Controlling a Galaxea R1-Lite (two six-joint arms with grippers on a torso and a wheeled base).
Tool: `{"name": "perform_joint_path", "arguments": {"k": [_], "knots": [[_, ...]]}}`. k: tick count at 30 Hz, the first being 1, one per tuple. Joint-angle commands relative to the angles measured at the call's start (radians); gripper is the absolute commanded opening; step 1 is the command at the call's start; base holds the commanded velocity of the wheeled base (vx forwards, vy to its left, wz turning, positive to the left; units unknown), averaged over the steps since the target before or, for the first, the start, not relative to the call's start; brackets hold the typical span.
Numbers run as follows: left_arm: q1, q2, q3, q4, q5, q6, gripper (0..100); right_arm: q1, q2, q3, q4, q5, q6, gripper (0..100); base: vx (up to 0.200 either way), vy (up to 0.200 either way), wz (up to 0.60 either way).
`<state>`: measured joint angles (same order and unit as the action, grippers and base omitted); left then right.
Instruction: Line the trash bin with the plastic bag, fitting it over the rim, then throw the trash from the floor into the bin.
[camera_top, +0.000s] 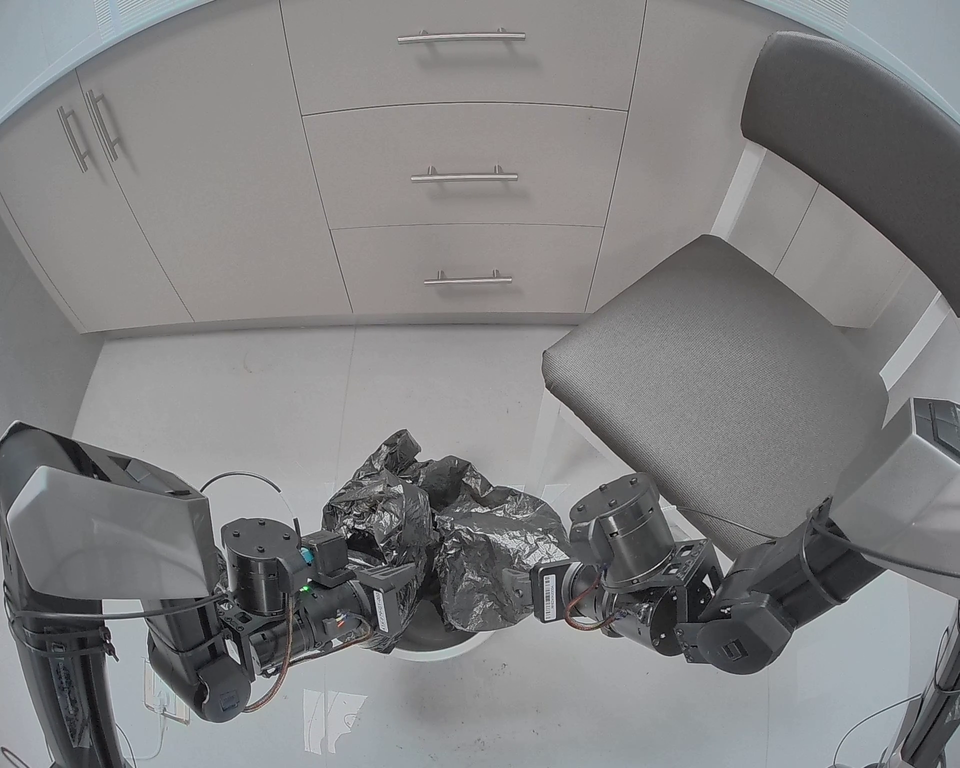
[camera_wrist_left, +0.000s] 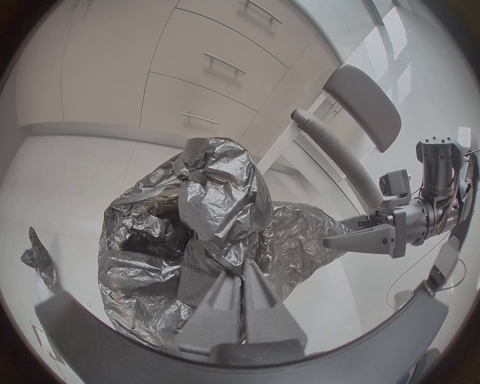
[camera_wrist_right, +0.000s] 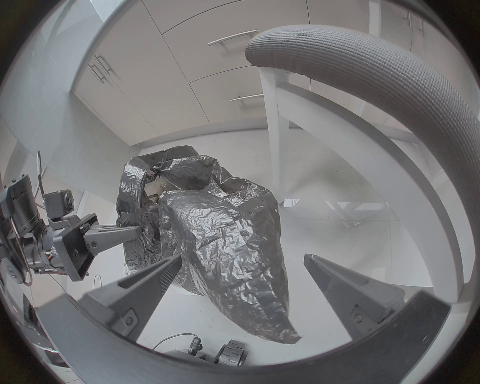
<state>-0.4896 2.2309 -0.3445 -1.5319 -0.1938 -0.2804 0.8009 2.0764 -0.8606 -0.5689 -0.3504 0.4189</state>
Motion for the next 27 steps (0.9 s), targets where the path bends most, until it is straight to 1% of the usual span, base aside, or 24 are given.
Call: {"name": "perform_joint_path", "arguments": {"k": [1, 10, 11, 17, 20, 23, 27], "knots": [[0.0, -0.002, -0.005, -0.001, 0.001, 0.0, 0, 0.001, 0.005, -0.001, 0.0, 0.001, 0.001, 100, 0.0, 0.0, 0.0], [0.009, -0.01, -0.001, -0.001, -0.003, -0.002, 0, 0.001, 0.027, -0.008, -0.002, 0.001, 0.004, 100, 0.0, 0.0, 0.0], [0.009, -0.01, -0.001, -0.001, -0.003, -0.002, 0, 0.003, 0.033, -0.008, -0.003, 0.001, 0.004, 0, 0.0, 0.0, 0.0], [0.008, -0.016, 0.001, -0.001, 0.001, -0.006, 0, 0.017, 0.053, -0.009, -0.014, -0.001, 0.001, 0, 0.0, 0.0, 0.0], [0.009, -0.019, 0.002, -0.001, 0.002, -0.014, 0, 0.021, 0.062, -0.014, -0.054, 0.001, -0.009, 0, 0.0, 0.0, 0.0], [0.009, -0.019, 0.005, -0.001, 0.004, -0.013, 0, 0.021, 0.07, -0.035, -0.055, 0.001, -0.026, 0, 0.0, 0.0, 0.0], [0.011, -0.039, 0.005, -0.001, 0.004, -0.019, 0, 0.031, 0.091, -0.075, -0.058, 0.002, -0.071, 0, 0.0, 0.0, 0.0]]}}
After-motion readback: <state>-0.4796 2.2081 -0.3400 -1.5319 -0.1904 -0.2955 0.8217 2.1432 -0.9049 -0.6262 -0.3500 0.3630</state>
